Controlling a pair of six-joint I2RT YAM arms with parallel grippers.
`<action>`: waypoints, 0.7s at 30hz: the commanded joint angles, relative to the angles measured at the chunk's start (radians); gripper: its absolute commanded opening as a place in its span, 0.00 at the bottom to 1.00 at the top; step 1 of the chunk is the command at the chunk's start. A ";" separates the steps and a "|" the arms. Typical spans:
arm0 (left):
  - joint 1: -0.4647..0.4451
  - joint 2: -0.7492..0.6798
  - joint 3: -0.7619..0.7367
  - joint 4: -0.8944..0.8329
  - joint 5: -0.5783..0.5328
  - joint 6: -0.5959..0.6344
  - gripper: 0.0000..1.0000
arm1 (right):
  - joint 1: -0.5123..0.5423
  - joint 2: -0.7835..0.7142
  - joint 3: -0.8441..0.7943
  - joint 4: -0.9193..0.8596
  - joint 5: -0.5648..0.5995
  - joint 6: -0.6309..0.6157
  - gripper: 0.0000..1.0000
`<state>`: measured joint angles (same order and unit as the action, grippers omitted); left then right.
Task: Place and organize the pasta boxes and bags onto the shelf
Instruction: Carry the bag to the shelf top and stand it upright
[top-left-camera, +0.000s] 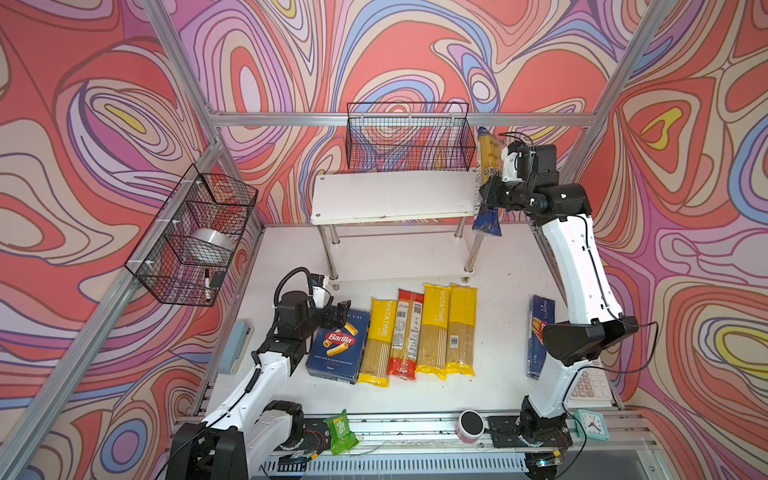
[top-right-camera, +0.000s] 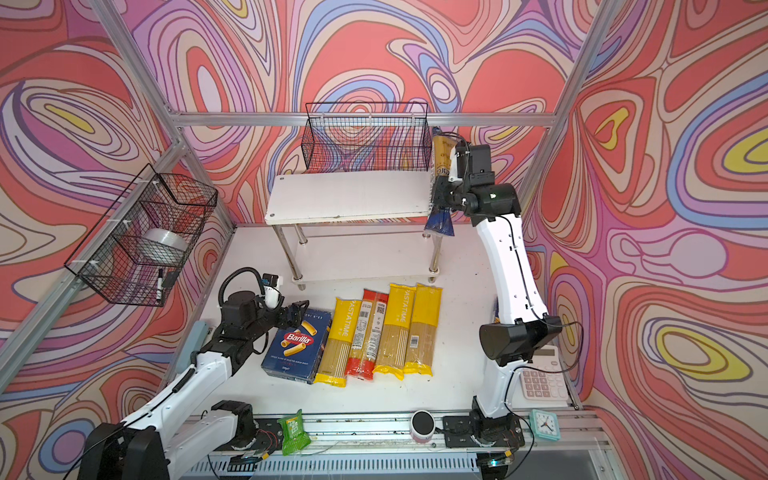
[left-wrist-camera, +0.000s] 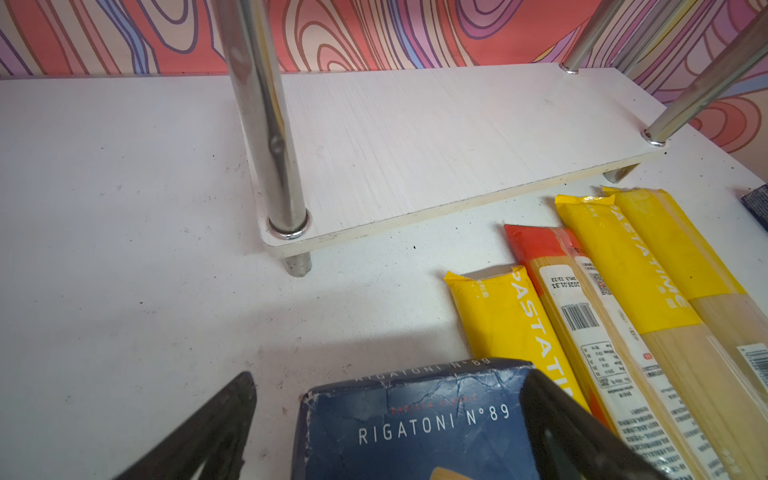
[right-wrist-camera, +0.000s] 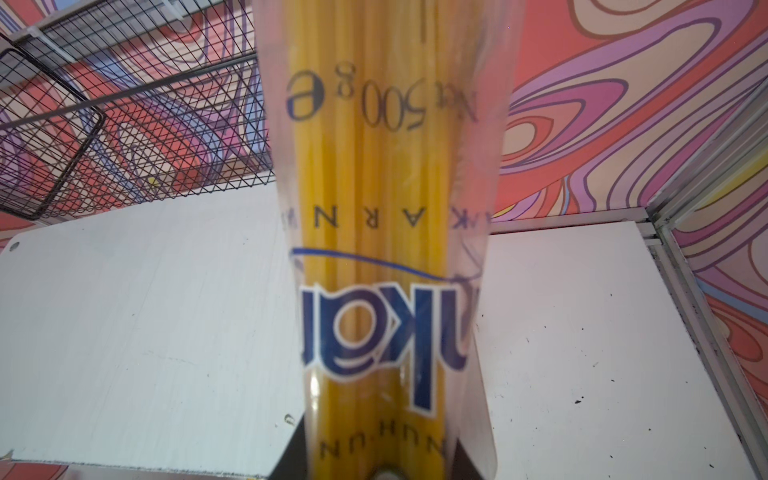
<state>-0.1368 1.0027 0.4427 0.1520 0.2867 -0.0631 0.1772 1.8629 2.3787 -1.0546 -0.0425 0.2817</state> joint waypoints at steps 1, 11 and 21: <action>0.002 -0.003 0.010 -0.024 -0.006 0.011 1.00 | -0.012 -0.008 0.010 0.152 -0.005 0.012 0.00; 0.002 0.001 0.011 -0.026 -0.008 0.010 1.00 | -0.040 0.000 -0.032 0.212 -0.119 0.087 0.00; 0.003 0.004 0.013 -0.029 -0.012 0.010 1.00 | -0.044 0.008 -0.068 0.249 -0.146 0.120 0.10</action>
<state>-0.1368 1.0031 0.4427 0.1452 0.2863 -0.0631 0.1337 1.8656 2.3215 -0.9325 -0.1707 0.3923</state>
